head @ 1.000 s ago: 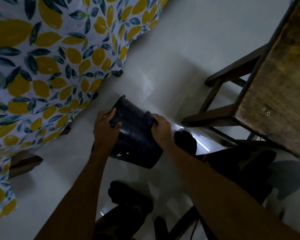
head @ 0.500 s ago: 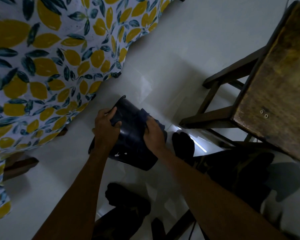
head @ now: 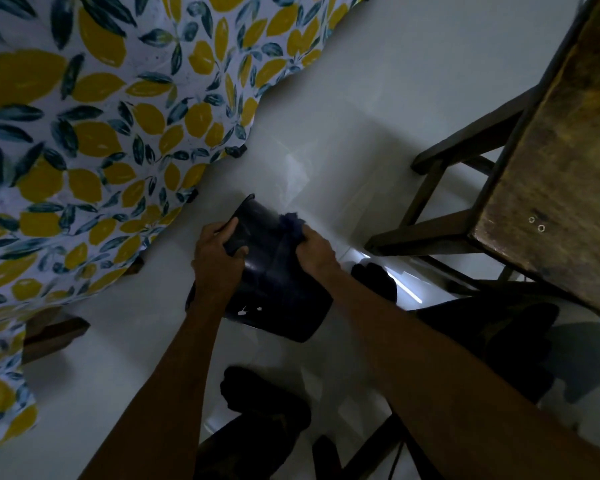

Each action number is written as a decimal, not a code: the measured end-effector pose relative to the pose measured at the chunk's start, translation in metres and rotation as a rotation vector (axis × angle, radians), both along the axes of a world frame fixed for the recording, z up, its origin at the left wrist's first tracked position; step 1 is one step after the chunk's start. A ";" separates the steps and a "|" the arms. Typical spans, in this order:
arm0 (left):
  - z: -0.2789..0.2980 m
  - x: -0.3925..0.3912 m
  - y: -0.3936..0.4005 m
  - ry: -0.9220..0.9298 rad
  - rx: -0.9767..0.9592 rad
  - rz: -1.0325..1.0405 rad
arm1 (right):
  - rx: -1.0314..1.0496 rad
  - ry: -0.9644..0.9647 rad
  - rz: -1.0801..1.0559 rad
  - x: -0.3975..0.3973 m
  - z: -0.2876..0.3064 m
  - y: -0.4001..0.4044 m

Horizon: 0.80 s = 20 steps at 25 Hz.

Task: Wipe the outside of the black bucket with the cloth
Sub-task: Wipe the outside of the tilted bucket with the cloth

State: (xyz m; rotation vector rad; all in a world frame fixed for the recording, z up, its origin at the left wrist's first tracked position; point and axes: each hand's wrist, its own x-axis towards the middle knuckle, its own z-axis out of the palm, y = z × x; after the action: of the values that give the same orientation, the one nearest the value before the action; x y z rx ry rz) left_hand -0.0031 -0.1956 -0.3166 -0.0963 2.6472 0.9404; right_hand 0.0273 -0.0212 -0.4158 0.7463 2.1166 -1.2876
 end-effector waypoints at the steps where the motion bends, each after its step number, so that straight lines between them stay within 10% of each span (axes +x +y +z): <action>1: 0.000 0.001 -0.001 0.012 0.005 -0.014 | -0.019 -0.089 -0.007 0.000 -0.004 0.010; 12: 0.014 0.017 -0.002 -0.036 0.298 0.415 | 0.252 0.466 -0.065 0.038 0.035 -0.007; 20: 0.009 -0.034 0.008 -0.284 -0.082 0.293 | 0.359 0.583 0.286 0.088 0.036 -0.031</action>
State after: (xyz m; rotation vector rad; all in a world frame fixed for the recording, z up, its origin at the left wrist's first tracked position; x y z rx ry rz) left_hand -0.0374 -0.1878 -0.3077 -0.6052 2.4438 0.8317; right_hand 0.1158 -0.0522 -0.3799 0.1829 2.8458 -1.0637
